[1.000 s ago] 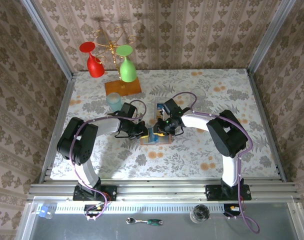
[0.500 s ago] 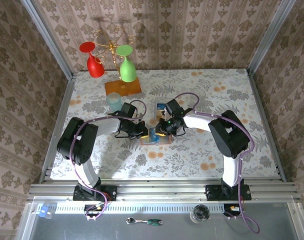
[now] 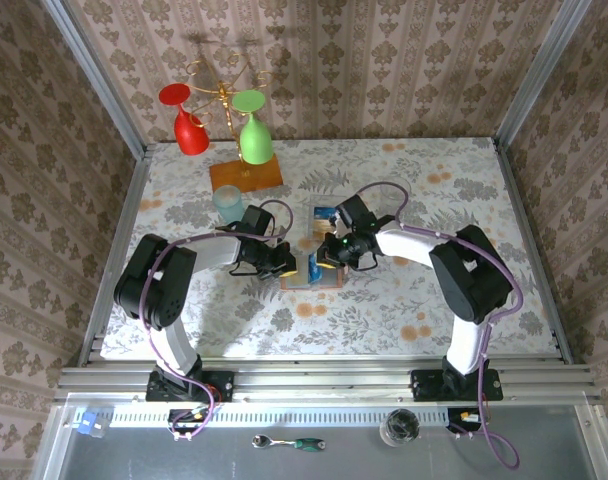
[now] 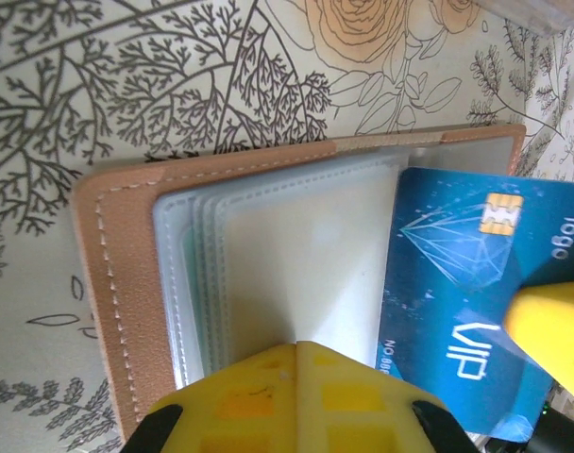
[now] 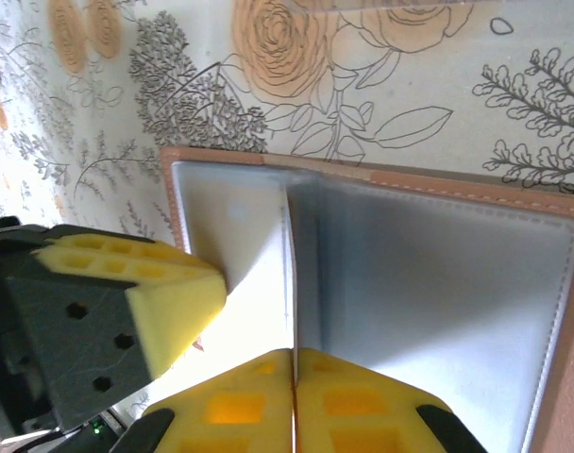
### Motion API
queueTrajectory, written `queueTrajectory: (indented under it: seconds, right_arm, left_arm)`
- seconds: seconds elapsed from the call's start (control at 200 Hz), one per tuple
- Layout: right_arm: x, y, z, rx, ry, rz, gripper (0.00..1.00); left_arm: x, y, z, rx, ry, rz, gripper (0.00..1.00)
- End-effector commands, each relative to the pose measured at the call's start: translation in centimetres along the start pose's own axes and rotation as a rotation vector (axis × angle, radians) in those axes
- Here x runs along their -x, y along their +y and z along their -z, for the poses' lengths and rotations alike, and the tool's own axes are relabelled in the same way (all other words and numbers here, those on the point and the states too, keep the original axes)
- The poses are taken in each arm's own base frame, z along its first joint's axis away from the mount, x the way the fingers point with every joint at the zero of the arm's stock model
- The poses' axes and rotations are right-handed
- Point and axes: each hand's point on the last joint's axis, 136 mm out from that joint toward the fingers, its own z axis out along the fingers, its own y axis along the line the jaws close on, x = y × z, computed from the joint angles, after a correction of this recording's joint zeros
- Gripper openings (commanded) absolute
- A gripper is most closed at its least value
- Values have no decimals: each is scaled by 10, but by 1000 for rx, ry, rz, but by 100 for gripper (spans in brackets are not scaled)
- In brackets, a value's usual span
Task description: Take the credit cards out of the card holder
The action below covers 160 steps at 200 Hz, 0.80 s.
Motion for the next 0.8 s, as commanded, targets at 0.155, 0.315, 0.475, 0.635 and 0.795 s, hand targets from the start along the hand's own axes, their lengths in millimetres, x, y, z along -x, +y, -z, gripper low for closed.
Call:
queueTrajectory:
  seconds: [0.155, 0.315, 0.475, 0.635, 0.795]
  right_arm:
    - [11, -3, 28, -80, -20, 74, 5]
    - [20, -5, 42, -128, -17, 244, 4]
    - [27, -7, 54, -225, 49, 512, 4]
    - [37, -11, 67, -320, 134, 797, 3]
    - [53, -4, 81, -381, 187, 1075, 2]
  left_arm:
    - [18, -24, 16, -45, -48, -19, 0]
    - [26, -28, 27, -61, -82, -14, 1]
    - [28, -20, 33, -44, -95, 1, 2]
    - [35, -6, 42, -31, -113, 31, 2]
    - [38, -1, 46, -33, -119, 43, 2]
